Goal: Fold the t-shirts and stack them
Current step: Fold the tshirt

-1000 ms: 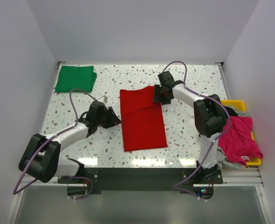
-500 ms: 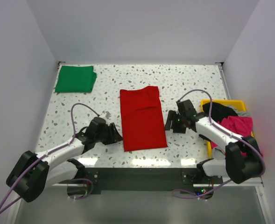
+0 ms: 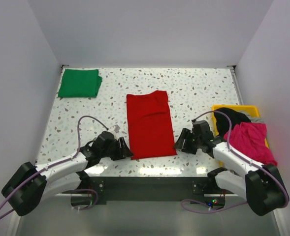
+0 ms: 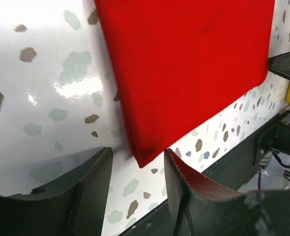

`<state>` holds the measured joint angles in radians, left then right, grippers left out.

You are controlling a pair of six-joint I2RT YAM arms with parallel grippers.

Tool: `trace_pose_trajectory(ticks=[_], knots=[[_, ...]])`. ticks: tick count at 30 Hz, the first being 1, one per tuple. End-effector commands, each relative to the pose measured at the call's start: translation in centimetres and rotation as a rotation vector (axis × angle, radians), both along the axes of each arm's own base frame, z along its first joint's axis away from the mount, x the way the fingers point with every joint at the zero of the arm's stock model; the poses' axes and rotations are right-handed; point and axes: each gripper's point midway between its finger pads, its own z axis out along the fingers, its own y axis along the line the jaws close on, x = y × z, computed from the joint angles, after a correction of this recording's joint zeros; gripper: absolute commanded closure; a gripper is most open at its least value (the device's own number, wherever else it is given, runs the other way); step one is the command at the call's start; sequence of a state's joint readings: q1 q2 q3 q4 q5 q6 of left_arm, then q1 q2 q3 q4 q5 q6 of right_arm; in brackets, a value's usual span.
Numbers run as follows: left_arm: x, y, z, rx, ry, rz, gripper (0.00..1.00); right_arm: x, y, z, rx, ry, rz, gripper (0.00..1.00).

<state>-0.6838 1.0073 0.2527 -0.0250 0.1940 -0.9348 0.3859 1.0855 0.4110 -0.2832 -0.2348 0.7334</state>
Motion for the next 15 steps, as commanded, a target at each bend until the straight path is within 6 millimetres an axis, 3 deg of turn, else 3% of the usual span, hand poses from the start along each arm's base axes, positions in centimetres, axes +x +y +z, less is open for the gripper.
trace_pose_trajectory(ticks=[1,8,15], knots=[[-0.2,-1.0,0.3,-0.049,-0.008,0.009,0.49,-1.4,0.1,-0.7,0.033,0.041,-0.030,0.41],[-1.3,-1.1,-0.9,-0.044,0.029,0.042,0.54,-3.7,-0.3,-2.2,0.051,0.089,-0.037,0.44],[-1.6,-0.9,-1.4,-0.025,0.038,0.069,0.57,-4.5,0.1,-2.8,0.106,0.108,-0.051,0.49]])
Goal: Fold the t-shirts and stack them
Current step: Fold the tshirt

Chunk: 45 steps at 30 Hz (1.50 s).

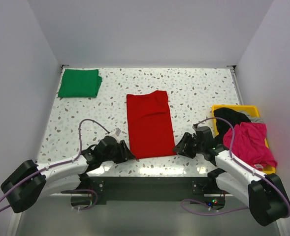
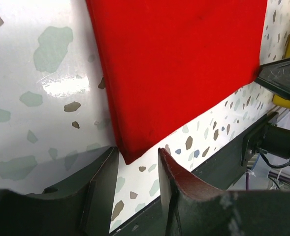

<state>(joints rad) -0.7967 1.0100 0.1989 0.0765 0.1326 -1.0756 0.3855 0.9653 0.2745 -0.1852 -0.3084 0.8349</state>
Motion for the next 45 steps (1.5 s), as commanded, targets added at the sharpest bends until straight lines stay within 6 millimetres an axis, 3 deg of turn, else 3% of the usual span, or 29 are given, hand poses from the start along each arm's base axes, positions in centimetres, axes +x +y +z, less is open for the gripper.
trace_pose_trajectory(ticks=[1,11,18,24,28,29,41,45], knots=[[-0.1,0.7,-1.0,0.034,0.015,0.046,0.57,-2.9,-0.7,-2.6,-0.020,0.121,-0.006,0.49],[-0.5,1.8,-2.0,0.071,0.044,0.118,0.58,-3.6,-0.7,-3.3,-0.012,0.135,-0.002,0.52],[-0.2,2.1,-2.4,0.081,0.031,0.153,0.61,-3.6,-0.5,-4.0,-0.011,0.150,-0.004,0.64],[-0.1,1.8,-2.8,0.078,0.029,0.160,0.80,-3.3,-0.2,-3.7,-0.002,0.134,0.003,0.82],[0.0,1.7,-2.7,0.082,0.024,0.160,1.00,-2.9,-0.2,-2.8,-0.002,0.100,0.019,0.97],[-0.1,1.7,-2.6,0.082,0.024,0.158,1.00,-3.2,-0.3,-2.8,-0.007,0.106,0.025,1.00],[-3.9,1.0,-1.9,0.126,0.047,0.046,1.00,-6.6,-0.8,-1.4,0.043,0.086,0.074,1.00],[-4.6,-0.1,0.1,0.112,0.019,0.023,1.00,-7.4,-1.0,0.2,0.063,0.044,0.089,1.00]])
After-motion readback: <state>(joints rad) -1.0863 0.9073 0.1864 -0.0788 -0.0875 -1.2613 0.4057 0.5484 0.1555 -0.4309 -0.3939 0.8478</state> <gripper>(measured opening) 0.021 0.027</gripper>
